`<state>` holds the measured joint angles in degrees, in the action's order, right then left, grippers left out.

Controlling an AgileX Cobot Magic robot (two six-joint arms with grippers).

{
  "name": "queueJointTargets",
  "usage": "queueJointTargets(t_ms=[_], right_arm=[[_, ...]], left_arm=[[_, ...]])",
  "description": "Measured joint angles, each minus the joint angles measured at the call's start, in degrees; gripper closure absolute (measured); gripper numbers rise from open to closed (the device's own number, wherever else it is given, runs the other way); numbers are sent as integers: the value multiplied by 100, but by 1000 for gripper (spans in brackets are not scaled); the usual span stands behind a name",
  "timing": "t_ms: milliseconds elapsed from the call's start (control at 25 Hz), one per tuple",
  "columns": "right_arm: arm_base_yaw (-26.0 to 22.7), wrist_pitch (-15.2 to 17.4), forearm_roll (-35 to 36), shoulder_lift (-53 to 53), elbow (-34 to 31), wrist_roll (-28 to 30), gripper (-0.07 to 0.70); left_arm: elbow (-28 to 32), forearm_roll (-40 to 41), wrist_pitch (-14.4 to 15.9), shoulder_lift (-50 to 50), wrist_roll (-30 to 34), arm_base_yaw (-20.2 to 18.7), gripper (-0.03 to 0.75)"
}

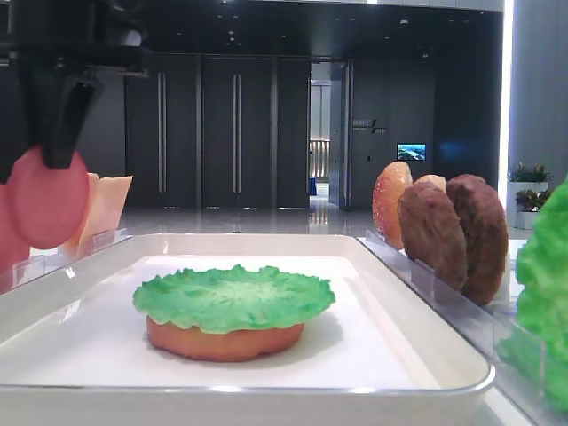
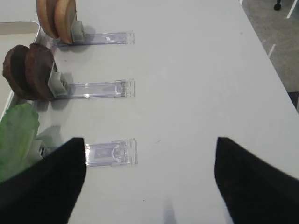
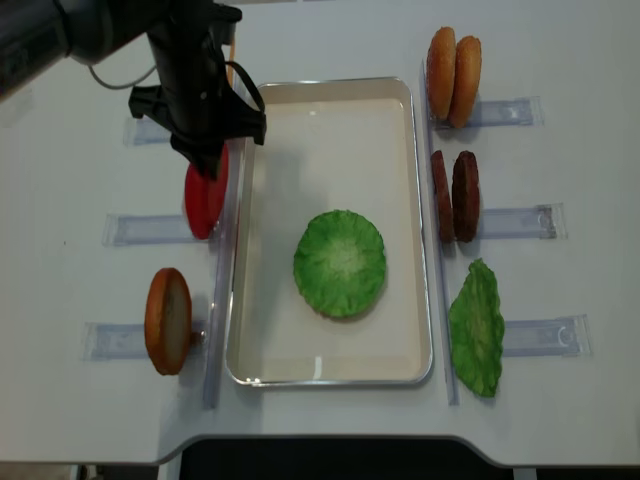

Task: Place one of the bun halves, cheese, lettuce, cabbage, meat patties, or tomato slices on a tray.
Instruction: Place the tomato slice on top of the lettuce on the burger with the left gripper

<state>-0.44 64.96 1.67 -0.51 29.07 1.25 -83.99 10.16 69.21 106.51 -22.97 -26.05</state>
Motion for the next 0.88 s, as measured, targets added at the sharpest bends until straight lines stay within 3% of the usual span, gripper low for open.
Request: queueJointTargets(t_ms=[560,880], right_arm=[[0,0,0,0,0,0,92],[0,0,0,0,0,0,92]], left_arm=[[-44,-2839,5,-458,1302,3,655],[1221,-3884,-1280,-1028,2134,3,656]])
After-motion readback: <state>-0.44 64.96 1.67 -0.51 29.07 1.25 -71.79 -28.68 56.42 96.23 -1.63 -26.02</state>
